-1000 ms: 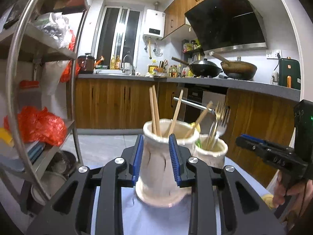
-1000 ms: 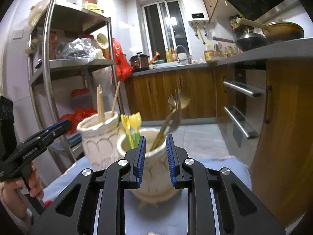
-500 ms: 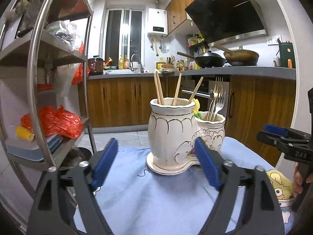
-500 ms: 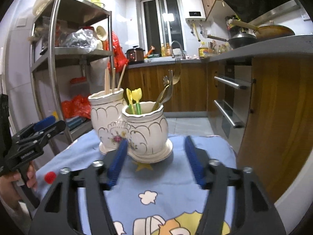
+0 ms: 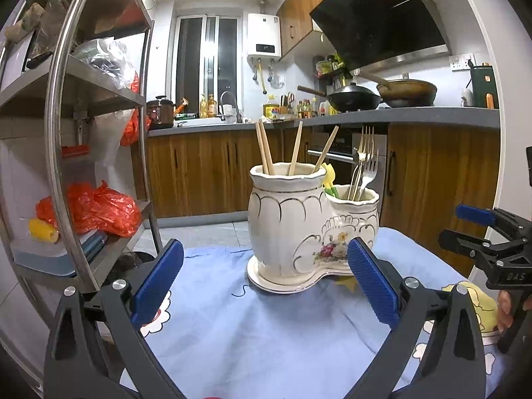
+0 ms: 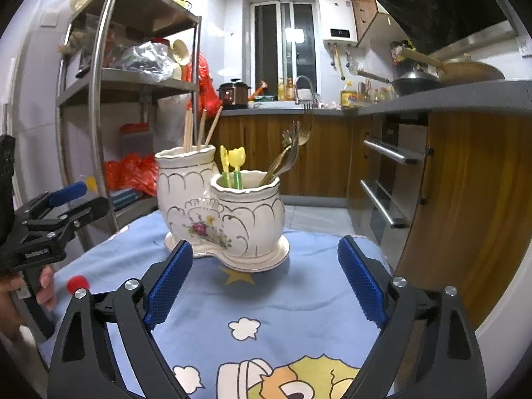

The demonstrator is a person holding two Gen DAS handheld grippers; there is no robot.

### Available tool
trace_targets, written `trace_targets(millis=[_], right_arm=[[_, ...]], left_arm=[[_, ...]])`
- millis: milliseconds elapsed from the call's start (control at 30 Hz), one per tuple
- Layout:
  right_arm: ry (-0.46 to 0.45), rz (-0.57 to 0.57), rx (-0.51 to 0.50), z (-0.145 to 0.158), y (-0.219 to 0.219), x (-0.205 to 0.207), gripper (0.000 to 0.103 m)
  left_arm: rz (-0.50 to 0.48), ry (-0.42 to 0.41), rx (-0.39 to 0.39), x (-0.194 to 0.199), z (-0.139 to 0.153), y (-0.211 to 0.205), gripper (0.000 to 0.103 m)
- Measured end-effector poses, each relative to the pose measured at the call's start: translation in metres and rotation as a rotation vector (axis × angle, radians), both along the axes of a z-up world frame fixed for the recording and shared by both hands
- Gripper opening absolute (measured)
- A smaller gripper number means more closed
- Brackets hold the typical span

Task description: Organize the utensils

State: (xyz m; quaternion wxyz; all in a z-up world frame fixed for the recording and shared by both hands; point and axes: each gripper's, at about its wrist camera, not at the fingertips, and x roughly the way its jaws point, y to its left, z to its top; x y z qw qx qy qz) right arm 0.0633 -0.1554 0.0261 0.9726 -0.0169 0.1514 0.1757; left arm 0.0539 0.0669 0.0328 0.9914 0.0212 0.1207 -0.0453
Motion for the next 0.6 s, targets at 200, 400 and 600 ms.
trace_targets(millis=[200, 400, 600], right_arm=[[0.003, -0.008, -0.003, 0.0, 0.0003, -0.001, 0.089], [0.003, -0.008, -0.003, -0.0002, 0.0007, 0.0002, 0.089], [0.004, -0.008, -0.003, -0.0002, 0.0005, 0.0006, 0.089]], left_arm=[[0.0, 0.004, -0.002, 0.0016, -0.0008, 0.0018, 0.097], [0.0, 0.003, -0.002, 0.0015, -0.0008, 0.0024, 0.097], [0.0, 0.004, -0.002, 0.0015, -0.0008, 0.0025, 0.097]])
